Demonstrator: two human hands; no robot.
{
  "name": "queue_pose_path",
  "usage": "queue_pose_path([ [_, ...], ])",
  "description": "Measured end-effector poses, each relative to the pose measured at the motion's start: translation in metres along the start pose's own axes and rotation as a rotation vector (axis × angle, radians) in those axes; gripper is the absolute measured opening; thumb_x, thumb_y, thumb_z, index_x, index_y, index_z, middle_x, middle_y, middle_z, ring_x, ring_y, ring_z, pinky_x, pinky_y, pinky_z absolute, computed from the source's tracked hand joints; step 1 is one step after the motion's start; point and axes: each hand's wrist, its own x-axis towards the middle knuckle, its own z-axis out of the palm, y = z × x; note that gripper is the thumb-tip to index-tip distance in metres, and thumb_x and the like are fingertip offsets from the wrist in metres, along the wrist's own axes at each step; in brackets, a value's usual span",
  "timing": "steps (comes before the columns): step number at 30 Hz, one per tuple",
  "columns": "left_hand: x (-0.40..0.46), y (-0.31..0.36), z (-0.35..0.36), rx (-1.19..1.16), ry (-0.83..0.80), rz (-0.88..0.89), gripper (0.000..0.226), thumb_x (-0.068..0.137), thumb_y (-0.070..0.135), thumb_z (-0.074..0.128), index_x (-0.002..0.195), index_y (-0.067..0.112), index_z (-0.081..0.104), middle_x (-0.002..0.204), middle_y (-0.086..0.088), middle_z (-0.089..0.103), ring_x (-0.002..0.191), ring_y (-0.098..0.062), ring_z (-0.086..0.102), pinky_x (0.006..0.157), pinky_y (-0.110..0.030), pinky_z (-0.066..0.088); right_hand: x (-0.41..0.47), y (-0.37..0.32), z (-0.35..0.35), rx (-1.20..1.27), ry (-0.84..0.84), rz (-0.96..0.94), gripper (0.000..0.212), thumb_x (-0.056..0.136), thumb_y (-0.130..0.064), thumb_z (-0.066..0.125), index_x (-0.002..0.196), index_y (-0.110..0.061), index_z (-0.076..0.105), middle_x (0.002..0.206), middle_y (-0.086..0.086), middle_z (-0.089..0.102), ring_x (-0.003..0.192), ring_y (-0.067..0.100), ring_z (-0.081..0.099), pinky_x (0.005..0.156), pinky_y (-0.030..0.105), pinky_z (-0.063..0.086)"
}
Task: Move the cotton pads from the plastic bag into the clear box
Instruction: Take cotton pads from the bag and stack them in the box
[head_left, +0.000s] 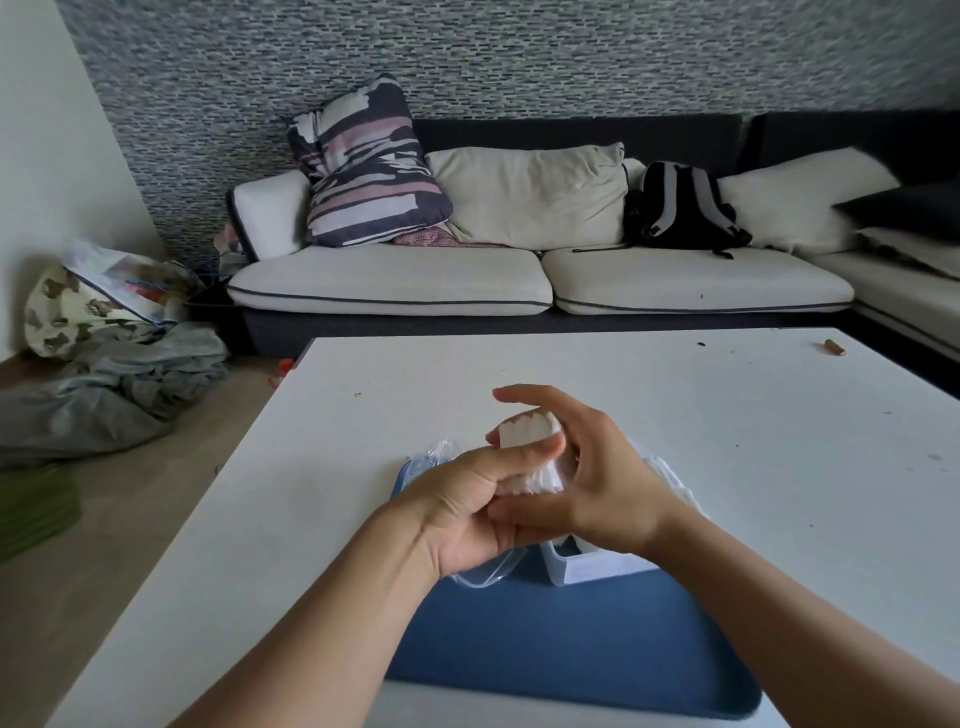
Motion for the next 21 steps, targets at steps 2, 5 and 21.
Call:
queue_pose_path([
  [2, 0.0, 0.0, 0.002, 0.053, 0.028, 0.007, 0.029, 0.073, 0.014, 0.077, 0.101, 0.015, 0.071, 0.092, -0.006, 0.074, 0.083, -0.021, 0.072, 0.07, -0.035, 0.059, -0.001, 0.001, -0.001, -0.048, -0.048, -0.004, 0.091, 0.06, -0.017, 0.097, 0.139, -0.025, 0.051, 0.11, -0.005, 0.07, 0.105, 0.017, 0.068, 0.094, 0.043, 0.054],
  [5, -0.003, 0.002, 0.002, 0.154, 0.044, 0.018, 0.035, 0.071, 0.008, 0.075, 0.105, 0.01, 0.069, 0.093, -0.01, 0.074, 0.082, -0.023, 0.073, 0.068, -0.035, 0.061, -0.002, 0.001, -0.012, 0.035, -0.252, 0.099, 0.11, 0.06, -0.003, 0.095, 0.151, -0.022, 0.036, 0.121, 0.0, 0.067, 0.114, 0.018, 0.066, 0.099, 0.035, 0.054],
  [21, 0.01, -0.002, 0.027, 0.022, 0.647, 0.374, 0.058, 0.094, 0.069, 0.041, 0.106, 0.019, 0.069, 0.109, -0.012, 0.074, 0.093, -0.028, 0.071, 0.079, -0.042, 0.055, -0.002, -0.005, 0.006, 0.333, 0.048, 0.189, 0.046, 0.072, 0.004, 0.061, 0.116, -0.009, 0.06, 0.094, 0.01, 0.07, 0.079, 0.014, 0.065, 0.07, 0.029, 0.057],
])
